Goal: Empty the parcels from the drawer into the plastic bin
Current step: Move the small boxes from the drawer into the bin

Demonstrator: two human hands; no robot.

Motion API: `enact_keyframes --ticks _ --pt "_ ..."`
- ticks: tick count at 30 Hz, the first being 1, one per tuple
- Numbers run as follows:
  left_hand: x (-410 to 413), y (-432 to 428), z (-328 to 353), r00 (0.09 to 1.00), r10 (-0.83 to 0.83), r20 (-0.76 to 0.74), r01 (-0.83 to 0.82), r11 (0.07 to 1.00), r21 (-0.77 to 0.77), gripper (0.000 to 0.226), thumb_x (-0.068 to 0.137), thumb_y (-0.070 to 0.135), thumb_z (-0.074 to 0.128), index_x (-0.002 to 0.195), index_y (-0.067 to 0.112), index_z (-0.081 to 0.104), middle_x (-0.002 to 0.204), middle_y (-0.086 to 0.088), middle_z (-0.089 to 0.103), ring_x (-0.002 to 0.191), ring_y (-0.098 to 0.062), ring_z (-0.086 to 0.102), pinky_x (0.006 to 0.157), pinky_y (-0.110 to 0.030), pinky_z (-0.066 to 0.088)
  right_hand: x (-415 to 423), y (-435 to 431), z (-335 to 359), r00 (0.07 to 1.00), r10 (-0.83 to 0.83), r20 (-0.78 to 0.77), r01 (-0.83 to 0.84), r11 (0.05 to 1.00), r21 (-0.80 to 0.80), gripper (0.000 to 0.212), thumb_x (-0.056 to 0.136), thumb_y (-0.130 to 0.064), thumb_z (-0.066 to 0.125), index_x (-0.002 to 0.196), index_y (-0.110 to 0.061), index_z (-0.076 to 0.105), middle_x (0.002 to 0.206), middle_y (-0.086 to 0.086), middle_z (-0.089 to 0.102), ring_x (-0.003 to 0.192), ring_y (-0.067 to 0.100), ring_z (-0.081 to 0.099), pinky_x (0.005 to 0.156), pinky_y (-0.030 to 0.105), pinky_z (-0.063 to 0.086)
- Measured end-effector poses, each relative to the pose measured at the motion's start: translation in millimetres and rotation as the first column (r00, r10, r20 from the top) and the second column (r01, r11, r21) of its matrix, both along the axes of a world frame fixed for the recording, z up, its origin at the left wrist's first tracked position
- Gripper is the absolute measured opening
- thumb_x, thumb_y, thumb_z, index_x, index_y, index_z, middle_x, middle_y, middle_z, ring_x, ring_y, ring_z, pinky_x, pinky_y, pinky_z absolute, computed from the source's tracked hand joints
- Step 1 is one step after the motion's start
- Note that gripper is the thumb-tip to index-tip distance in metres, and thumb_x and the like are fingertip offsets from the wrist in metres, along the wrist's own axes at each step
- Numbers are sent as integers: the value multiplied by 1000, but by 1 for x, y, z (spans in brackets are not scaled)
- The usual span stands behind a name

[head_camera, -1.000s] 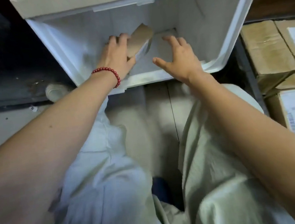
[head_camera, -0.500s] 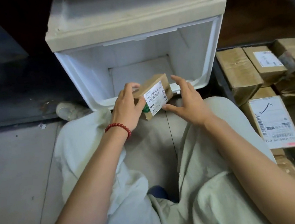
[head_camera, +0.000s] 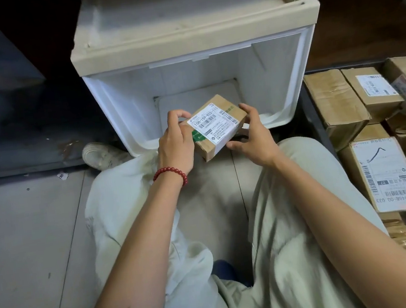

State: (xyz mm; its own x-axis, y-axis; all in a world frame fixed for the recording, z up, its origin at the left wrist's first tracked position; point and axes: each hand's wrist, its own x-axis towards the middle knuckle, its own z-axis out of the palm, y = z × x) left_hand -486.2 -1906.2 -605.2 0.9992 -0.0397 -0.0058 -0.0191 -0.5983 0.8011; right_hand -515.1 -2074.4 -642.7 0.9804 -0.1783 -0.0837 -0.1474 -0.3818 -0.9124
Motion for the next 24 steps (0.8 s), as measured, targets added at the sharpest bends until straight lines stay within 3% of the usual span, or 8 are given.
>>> enact_keyframes --ticks 3,5,7,10,13,18,22,24 --pt "0 0 1 999 2 42 -3 1000 6 24 99 19 30 112 24 49 115 2 57 90 -18 52 73 -31 39 1 -1 0 999 -16 51 15 999 32 81 80 7 68 145 -17 25 120 -7 48 110 23 59 92 25 49" --pt "2 1 0 998 24 56 -26 999 24 24 101 24 29 113 23 49 112 2 52 90 -15 47 74 -27 33 1 -2 1 996 -48 72 45 998 46 79 82 8 66 145 -16 24 121 -4 48 99 14 61 83 14 49" --pt "4 2 -1 997 37 61 -38 999 8 23 101 33 30 111 24 49 110 2 50 92 -15 46 81 -31 41 1 -4 2 993 -78 87 73 996 52 76 85 4 66 145 -17 24 119 -4 50 89 1 60 78 9 47" --pt "4 2 -2 999 29 39 -27 999 -42 29 93 56 30 102 35 46 108 5 48 96 -20 55 82 -49 52 2 -6 3 989 -106 99 101 993 60 65 90 -8 64 143 -20 28 122 1 52 85 -8 59 81 12 45" --pt "2 3 -2 1000 5 23 -4 999 -49 45 80 74 28 105 42 47 113 7 51 100 -23 61 83 -50 53 2 -7 2 987 -109 116 102 993 61 53 95 -17 59 141 -18 33 120 0 53 81 -18 56 84 18 46" --pt "-1 2 -1 998 -55 6 55 997 -48 55 84 72 38 122 35 52 117 6 58 109 -19 55 90 -42 51 8 -6 -3 973 -221 68 210 967 145 48 96 -38 53 138 -22 35 105 -7 59 94 14 64 97 43 48" --pt "-5 2 1 995 -98 -6 97 992 -83 71 74 76 52 136 47 33 129 8 55 115 -19 55 97 -39 48 12 -9 -6 957 -291 -2 286 939 191 62 91 -50 57 140 -18 35 96 -12 60 99 16 64 99 44 48" --pt "-5 3 2 993 -118 0 118 991 -60 79 75 70 61 141 53 20 140 7 49 123 -15 50 102 -32 42 13 -10 -6 958 -283 -41 286 942 177 67 84 -62 56 133 -18 48 93 -11 62 99 14 63 98 44 49"
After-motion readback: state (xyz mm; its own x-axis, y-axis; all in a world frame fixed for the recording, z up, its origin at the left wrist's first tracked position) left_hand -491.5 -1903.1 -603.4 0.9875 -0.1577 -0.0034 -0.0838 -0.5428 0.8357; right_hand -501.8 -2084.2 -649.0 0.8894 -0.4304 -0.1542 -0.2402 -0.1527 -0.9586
